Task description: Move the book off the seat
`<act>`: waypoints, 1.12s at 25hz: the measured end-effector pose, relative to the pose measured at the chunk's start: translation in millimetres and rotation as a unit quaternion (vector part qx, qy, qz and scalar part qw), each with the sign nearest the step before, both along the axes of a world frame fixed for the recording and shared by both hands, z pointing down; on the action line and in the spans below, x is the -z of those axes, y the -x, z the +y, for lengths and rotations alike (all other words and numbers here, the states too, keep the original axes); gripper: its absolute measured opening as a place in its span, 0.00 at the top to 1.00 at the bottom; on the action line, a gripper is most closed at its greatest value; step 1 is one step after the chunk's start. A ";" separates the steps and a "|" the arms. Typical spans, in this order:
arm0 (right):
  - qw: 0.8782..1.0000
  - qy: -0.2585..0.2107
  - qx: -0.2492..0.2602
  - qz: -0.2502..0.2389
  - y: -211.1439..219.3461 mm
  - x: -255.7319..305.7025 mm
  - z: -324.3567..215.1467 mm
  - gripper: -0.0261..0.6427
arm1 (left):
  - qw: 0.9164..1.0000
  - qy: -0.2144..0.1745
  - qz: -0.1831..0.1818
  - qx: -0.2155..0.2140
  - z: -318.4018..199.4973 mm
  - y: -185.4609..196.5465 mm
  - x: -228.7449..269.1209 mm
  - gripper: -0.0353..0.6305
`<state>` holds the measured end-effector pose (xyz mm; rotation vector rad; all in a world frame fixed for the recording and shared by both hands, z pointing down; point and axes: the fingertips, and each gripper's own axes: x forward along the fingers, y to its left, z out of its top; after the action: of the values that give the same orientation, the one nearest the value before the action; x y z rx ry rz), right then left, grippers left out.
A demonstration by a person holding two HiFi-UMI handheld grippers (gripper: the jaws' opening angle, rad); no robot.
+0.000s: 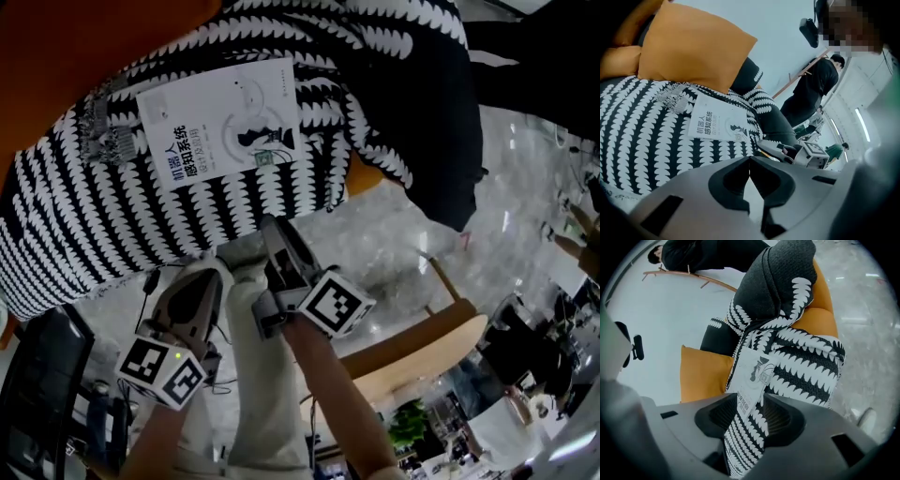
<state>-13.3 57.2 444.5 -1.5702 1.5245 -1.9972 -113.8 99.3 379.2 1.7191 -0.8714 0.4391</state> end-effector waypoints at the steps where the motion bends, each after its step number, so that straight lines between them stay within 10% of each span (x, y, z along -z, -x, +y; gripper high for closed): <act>1: 1.000 0.001 -0.001 0.001 -0.8 -4.3 -1.4 0.73 | 1.000 0.001 0.002 -0.001 -0.1 -1.7 -2.1 0.93; 28: 0.997 -0.019 -0.062 -0.034 -0.3 -71.9 -40.6 0.73 | 0.998 -0.002 -0.001 0.068 -25.6 -6.4 -74.7 0.93</act>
<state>-13.0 16.6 516.4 -1.5261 1.3965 -1.9228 -107.4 73.7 453.9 1.6521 -0.9849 0.3478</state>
